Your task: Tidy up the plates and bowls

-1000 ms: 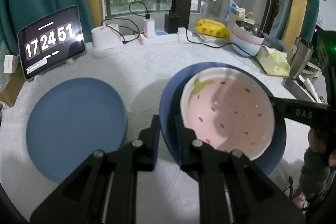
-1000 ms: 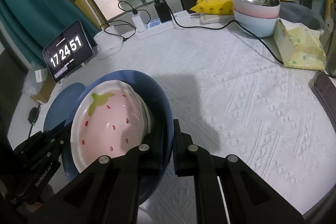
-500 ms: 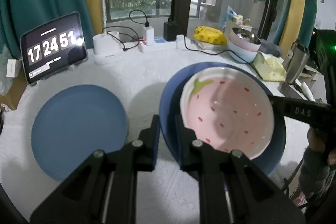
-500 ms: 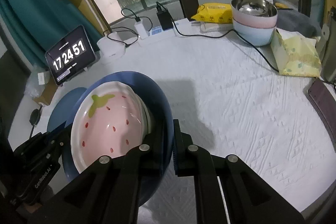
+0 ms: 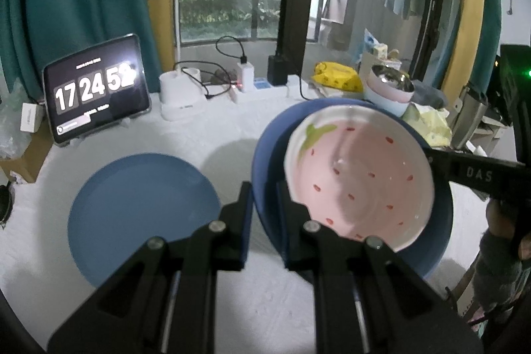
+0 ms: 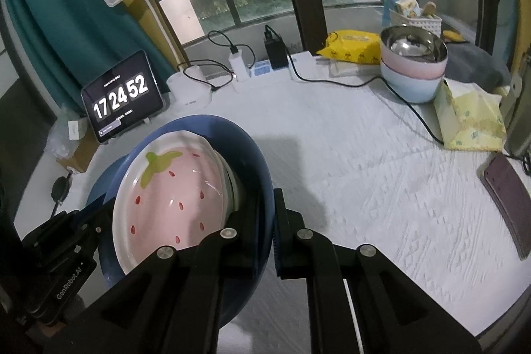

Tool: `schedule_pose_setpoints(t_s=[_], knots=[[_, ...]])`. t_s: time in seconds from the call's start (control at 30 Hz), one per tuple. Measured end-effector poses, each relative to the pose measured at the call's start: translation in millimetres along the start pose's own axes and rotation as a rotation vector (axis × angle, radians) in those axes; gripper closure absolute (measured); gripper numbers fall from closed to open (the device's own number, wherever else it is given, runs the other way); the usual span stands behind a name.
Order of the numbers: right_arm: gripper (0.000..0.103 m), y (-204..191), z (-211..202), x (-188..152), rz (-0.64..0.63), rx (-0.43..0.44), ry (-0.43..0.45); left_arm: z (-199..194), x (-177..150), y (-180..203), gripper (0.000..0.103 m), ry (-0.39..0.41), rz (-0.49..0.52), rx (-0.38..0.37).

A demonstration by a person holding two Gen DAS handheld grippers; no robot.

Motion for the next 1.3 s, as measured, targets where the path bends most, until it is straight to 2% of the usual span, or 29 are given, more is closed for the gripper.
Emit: schedule_pose_setpoints(t_s=[0.6,1.3], knots=[[0.094,-47,2,21,-0.055,0.028,0.022,-25,12,-39,0.090,0.059,-0.038,0.040],[0.094,-125,25,42,-0.146,0.092,0.024,-46,17,-111,0.090,0.106,-0.128,0.124]])
Point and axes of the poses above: each gripper's, at about its wrist camera, not at the fingertips, and z roughly the way its jaws point, y to its right, x to its top, the point moved 1 cm from there along z, roughly the way its jaws point, and after that the axes turned 11 degrees about -x, right-handed, at the moved point
